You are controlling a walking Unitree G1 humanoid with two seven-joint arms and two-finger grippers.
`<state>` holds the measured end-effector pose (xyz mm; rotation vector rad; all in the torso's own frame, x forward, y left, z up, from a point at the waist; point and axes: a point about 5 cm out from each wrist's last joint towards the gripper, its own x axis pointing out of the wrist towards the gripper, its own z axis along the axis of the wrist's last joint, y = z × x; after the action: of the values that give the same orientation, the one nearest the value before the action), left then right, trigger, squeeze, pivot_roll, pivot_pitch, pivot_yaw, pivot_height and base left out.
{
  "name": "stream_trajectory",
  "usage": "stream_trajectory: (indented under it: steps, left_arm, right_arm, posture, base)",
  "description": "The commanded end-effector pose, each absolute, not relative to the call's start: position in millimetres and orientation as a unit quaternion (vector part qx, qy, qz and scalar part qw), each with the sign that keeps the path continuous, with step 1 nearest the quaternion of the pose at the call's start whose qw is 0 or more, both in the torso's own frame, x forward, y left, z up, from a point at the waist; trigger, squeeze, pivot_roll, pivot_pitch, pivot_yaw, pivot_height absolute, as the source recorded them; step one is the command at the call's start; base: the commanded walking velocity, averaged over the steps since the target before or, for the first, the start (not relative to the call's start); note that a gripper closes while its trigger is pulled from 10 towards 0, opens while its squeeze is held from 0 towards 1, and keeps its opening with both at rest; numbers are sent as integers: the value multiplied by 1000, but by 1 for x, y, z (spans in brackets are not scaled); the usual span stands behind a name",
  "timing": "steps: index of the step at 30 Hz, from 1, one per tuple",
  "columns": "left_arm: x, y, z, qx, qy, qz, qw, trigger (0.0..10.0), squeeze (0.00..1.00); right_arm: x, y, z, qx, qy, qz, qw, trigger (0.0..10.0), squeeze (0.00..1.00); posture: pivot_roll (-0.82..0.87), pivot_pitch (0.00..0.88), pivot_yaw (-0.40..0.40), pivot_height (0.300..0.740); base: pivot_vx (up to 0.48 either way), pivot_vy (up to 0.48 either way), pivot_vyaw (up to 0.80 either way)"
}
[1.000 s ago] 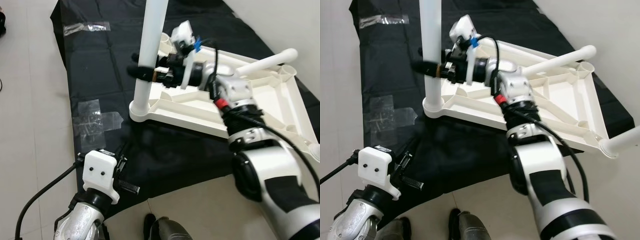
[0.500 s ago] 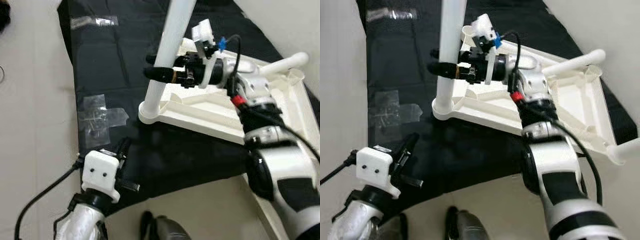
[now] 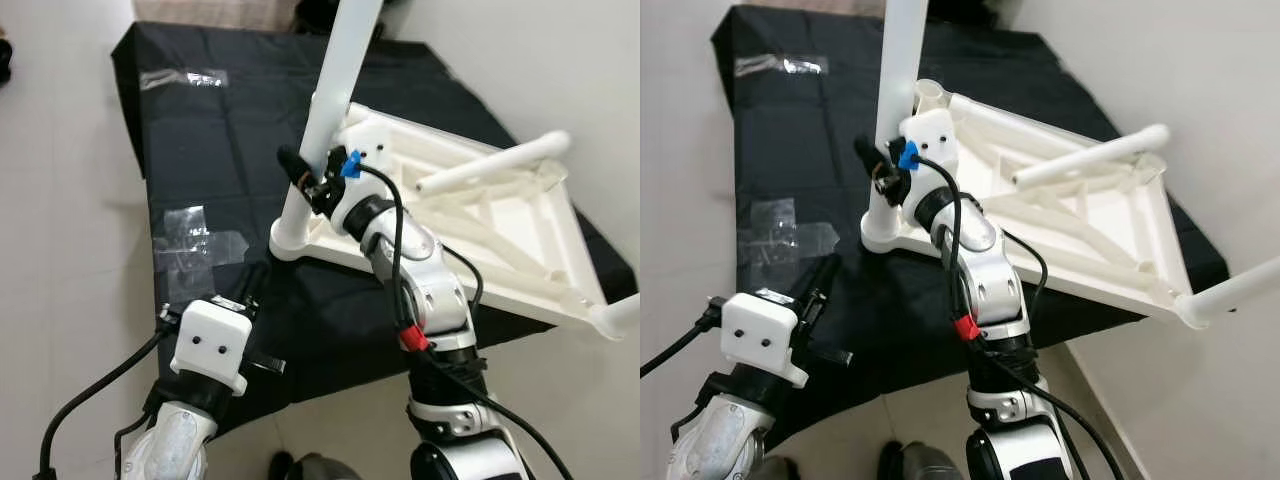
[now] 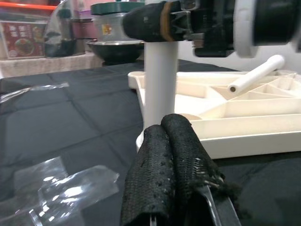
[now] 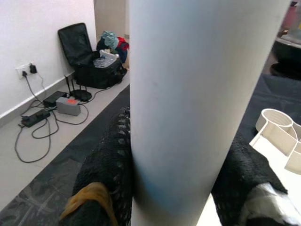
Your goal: Building children table
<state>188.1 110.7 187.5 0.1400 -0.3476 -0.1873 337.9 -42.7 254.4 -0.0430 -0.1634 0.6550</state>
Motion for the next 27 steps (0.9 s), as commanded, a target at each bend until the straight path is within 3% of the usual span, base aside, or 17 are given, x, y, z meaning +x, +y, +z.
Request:
stream_trajectory:
  steps: [1,6,7,8,11,14,15,16,17,18,23,24,25,27]
  left_arm:
    - [190,111,183,63,-166,-85,980,10000,0]
    - [190,112,183,64,-167,-79,981,10000,0]
    - [189,113,182,65,-167,-75,981,10000,0]
    - [189,113,182,65,-167,-75,981,10000,0]
    - [186,114,181,70,-168,-68,981,10000,0]
    - [185,113,181,70,-170,-68,981,10000,0]
    - [184,112,182,70,-169,-68,981,10000,0]
    - [183,110,182,69,-168,-68,981,10000,0]
    - [183,110,182,69,-168,-68,981,10000,0]
    - [182,109,182,68,-168,-68,981,10000,0]
    - [176,106,185,63,-165,-67,982,10000,0]
    - [174,105,185,63,-164,-67,982,10000,0]
    - [172,105,185,62,-163,-67,982,10000,0]
    - [171,105,185,62,-162,-67,983,10000,0]
  right_arm:
    - [339,-23,214,-55,29,389,919,10000,0]
    - [335,-21,219,-50,24,383,922,10000,0]
    - [342,-24,230,-70,4,420,905,10000,1000]
    - [342,-24,230,-70,4,420,905,10000,1000]
    - [357,-48,265,-123,-47,528,839,10000,1000]
    - [359,-54,270,-133,-54,545,826,10000,1000]
    - [360,-60,274,-139,-53,579,802,10000,1000]
    - [361,-66,276,-143,-43,612,777,10000,631]
    - [361,-66,276,-143,-43,612,777,10000,631]
    - [364,-68,279,-144,-40,624,767,10000,0]
    - [370,-68,295,-109,-51,644,756,10000,0]
    - [371,-68,298,-101,-56,649,752,9373,0]
    - [371,-68,303,-90,-61,659,744,0,0]
    - [372,-68,306,-84,-64,666,739,0,0]
  posture:
    - [22,146,-254,740]
    - [22,146,-254,740]
    - [41,125,-256,740]
    - [41,125,-256,740]
    - [48,137,-261,740]
    - [49,140,-262,740]
    - [51,150,-264,740]
    - [53,166,-268,740]
    - [53,166,-268,740]
    - [57,177,-270,740]
    - [67,217,-273,740]
    - [67,217,-273,740]
    - [70,228,-272,740]
    - [70,232,-272,740]
  base:
    - [0,0,0]
    - [0,0,0]
    - [0,0,0]
    - [0,0,0]
    - [0,0,0]
    - [0,0,0]
    - [0,0,0]
    - [0,0,0]
    - [0,0,0]
    - [0,0,0]
    - [0,0,0]
    - [0,0,0]
    - [0,0,0]
    - [0,0,0]
